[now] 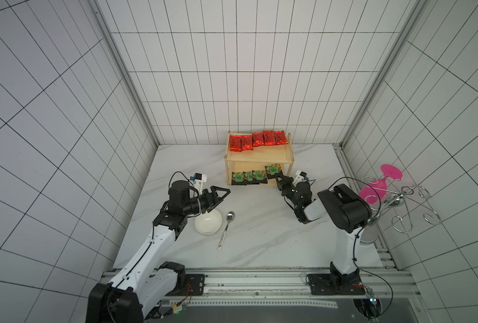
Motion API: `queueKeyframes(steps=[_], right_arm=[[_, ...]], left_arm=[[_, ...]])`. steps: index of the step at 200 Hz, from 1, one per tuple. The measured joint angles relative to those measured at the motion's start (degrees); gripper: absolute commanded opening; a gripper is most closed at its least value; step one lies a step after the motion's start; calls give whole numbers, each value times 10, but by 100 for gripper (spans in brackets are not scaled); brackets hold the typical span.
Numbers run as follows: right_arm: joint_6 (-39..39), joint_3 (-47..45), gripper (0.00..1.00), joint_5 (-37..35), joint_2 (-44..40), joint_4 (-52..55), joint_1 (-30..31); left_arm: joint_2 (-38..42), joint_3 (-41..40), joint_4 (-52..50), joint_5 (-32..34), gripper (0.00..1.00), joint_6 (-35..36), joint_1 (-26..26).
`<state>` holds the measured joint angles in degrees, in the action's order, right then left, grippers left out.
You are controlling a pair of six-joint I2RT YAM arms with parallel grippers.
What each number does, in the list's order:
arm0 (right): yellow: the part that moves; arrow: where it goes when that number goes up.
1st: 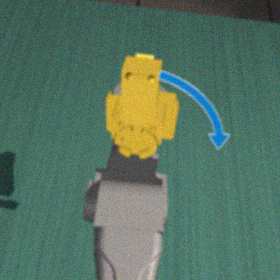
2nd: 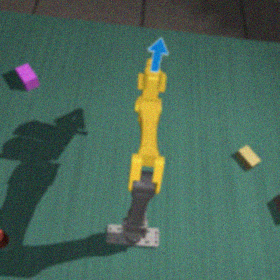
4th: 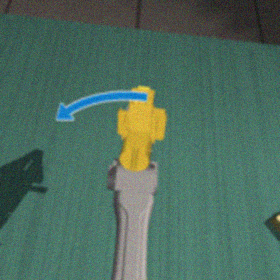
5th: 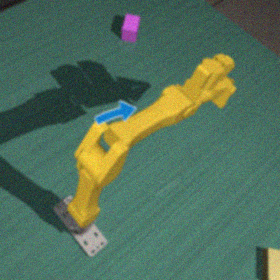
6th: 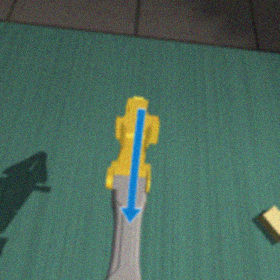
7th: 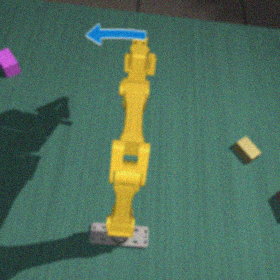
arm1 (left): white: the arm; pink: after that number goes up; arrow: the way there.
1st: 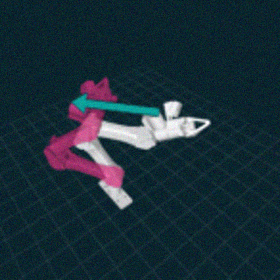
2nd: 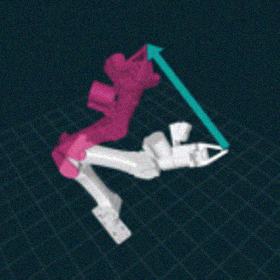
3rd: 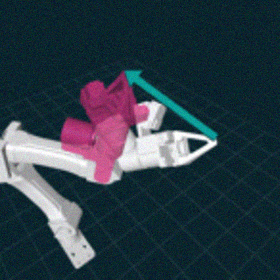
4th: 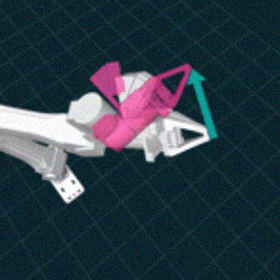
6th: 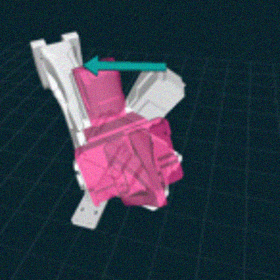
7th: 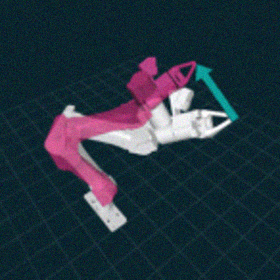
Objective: Place the tea bags on the shelf by color
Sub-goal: Place the tea bag on the shelf.
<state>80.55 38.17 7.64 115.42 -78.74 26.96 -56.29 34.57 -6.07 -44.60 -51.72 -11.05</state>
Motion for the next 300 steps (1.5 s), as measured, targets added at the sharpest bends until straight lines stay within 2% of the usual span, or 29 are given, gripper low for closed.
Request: queueKeyframes(steps=[41, 76, 124, 143, 165, 198, 246, 300], right_arm=[[30, 18, 1, -10, 28, 18, 0], [51, 30, 3, -21, 29, 70, 1], [66, 35, 7, -34, 31, 88, 2], [69, 44, 12, -34, 38, 89, 2], [76, 50, 31, -34, 41, 92, 2], [72, 52, 45, -29, 33, 113, 2], [67, 64, 49, -23, -57, 240, 2], [66, 98, 53, -30, -111, 413, 2]], left_arm=[[0, 0, 0, -7, 83, 2, 9], [-1, 0, 0, -10, 83, 2, 12], [-4, 0, 0, -14, 83, 2, 17], [-5, 0, 0, -14, 83, 2, 19], [-5, 0, 0, -16, 83, 2, 22], [-5, 0, 3, -18, 83, 1, 25], [-5, -4, 15, -22, 83, -4, 29], [-5, -5, 16, -22, 83, -6, 31]])
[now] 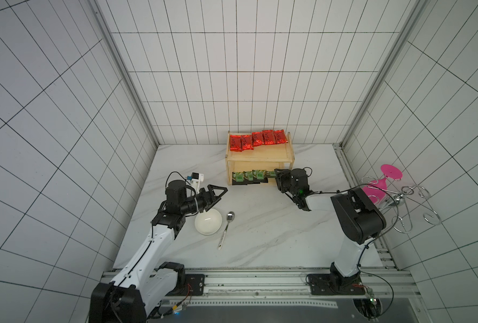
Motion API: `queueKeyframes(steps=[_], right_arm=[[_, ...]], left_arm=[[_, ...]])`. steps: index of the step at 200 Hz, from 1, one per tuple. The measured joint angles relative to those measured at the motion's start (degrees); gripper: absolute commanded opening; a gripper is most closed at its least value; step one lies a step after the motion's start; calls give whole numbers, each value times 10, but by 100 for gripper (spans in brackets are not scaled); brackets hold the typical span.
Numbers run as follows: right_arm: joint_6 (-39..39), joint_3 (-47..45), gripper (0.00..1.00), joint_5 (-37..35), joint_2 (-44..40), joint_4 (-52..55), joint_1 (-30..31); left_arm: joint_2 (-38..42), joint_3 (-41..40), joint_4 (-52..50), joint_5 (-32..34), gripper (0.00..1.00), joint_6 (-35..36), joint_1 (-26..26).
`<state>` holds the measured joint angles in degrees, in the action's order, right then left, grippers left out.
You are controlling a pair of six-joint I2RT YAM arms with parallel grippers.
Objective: Place the tea bags on the shelf by color
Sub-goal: Place the tea bag on the shelf, then reset both arms
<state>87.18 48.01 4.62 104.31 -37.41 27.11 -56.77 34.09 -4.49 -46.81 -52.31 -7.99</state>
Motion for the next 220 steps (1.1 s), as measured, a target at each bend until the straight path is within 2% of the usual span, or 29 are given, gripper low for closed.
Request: queueKeyframes(steps=[32, 89, 110, 123, 143, 160, 174, 180, 187, 204, 210, 220], right_arm=[[-8, 3, 55, -7, -21, 67, 0], [-21, 3, 59, 16, -37, 108, 5], [-38, -7, 60, 22, -73, 122, 15], [-70, -19, 56, 22, -115, 144, 29], [-149, -40, 56, 1, -197, 188, 79], [-239, -89, 57, -48, -295, 210, 163], [-316, -149, 63, -89, -386, 224, 230], [-351, -177, 74, -107, -426, 227, 247], [-382, -202, 87, -129, -466, 234, 253], [-470, -247, 88, -209, -563, 275, 250], [-507, -261, 88, -242, -595, 275, 249], [-574, -286, 93, -298, -643, 258, 245]], left_arm=[[0, -1, 0, 0, 83, -2, 5], [0, -2, -5, 20, 83, -3, 15], [0, 2, -32, 43, 83, 3, 17], [3, 10, -56, 67, 85, 13, 17], [19, 35, -107, 127, 86, 31, 16], [41, 57, -130, 207, 87, 42, -8], [61, 69, -148, 276, 91, 57, -58], [71, 72, -156, 309, 92, 67, -84], [83, 73, -163, 345, 92, 79, -109], [115, 69, -176, 437, 94, 115, -142], [128, 62, -174, 472, 92, 132, -145], [150, 43, -160, 531, 92, 168, -145]])
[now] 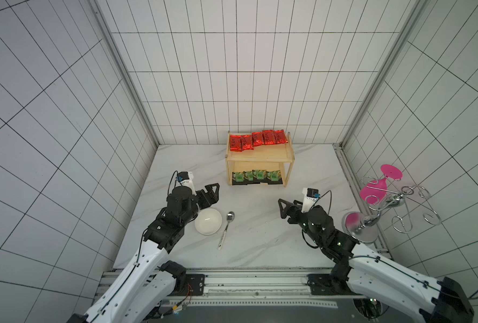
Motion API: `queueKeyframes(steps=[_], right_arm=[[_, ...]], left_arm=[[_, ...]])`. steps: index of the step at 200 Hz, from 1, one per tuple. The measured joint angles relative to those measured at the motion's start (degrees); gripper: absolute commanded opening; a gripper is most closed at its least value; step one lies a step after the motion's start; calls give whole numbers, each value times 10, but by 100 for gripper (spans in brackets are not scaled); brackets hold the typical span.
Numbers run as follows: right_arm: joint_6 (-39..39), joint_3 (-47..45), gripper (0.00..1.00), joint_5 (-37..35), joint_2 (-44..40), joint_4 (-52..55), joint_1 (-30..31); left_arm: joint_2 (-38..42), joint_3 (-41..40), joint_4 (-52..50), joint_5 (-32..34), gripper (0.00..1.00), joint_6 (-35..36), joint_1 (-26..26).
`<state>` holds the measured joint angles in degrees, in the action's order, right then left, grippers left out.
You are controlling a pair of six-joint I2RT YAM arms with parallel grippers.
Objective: Place the tea bags on the shelf by color
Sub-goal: Reset both arms
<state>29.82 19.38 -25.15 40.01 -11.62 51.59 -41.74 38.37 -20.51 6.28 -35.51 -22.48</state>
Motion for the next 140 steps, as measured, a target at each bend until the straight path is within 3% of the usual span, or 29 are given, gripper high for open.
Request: queueKeyframes(steps=[13, 19, 29, 56, 105, 119, 124, 127, 140], right_arm=[[-86, -25, 96, -44, -41, -24, -20], [-124, -29, 96, -59, -45, -34, -44], [-175, -28, 94, -75, -29, -53, -99], [-288, -46, 97, -104, 110, -172, -222], [-342, -93, 97, -14, 340, -376, -356], [-346, -86, 99, 18, 375, -406, -383], [-344, -81, 95, 29, 392, -421, -395], [-341, -78, 100, 35, 405, -435, -405], [-334, -58, 99, 63, 474, -492, -443]], left_arm=[[30, -44, 44, 88, 85, 61, 1], [41, -73, 82, 120, 88, 94, 6], [43, -112, 137, 134, 83, 143, 30], [-99, -149, 269, 138, 81, 200, 143], [-323, -133, 437, 67, 81, 293, 217], [-367, -131, 478, 31, 82, 310, 219], [-380, -131, 487, 15, 82, 312, 221], [-385, -131, 491, 5, 82, 314, 222], [-412, -132, 522, -32, 82, 319, 232]])
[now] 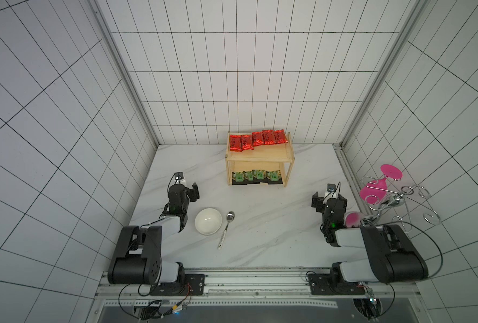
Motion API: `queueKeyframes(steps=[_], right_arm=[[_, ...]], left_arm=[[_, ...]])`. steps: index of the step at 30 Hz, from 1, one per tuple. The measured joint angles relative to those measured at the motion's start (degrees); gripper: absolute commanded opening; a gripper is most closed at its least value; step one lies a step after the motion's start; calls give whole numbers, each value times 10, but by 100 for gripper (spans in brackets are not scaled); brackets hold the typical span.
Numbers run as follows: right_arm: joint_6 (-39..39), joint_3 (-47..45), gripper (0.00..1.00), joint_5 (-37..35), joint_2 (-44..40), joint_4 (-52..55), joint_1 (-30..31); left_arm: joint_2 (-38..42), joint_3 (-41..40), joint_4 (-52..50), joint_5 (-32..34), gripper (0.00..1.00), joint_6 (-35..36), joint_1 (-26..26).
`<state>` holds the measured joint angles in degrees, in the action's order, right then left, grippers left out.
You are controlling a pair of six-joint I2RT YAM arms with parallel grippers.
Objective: Place the tea bags on the shelf by color
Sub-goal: Reset both arms
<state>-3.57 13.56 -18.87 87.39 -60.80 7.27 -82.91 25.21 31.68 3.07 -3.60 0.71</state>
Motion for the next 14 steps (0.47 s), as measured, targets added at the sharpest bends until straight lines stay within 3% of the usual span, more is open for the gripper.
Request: queueKeyframes(steps=[6, 14], right_arm=[[34, 83, 99, 97, 16, 82, -74], [43, 109, 99, 152, 15, 137, -77]], left_arm=[[-64, 0, 73, -32, 97, -7, 23], [-65, 10, 89, -29, 98, -15, 24]])
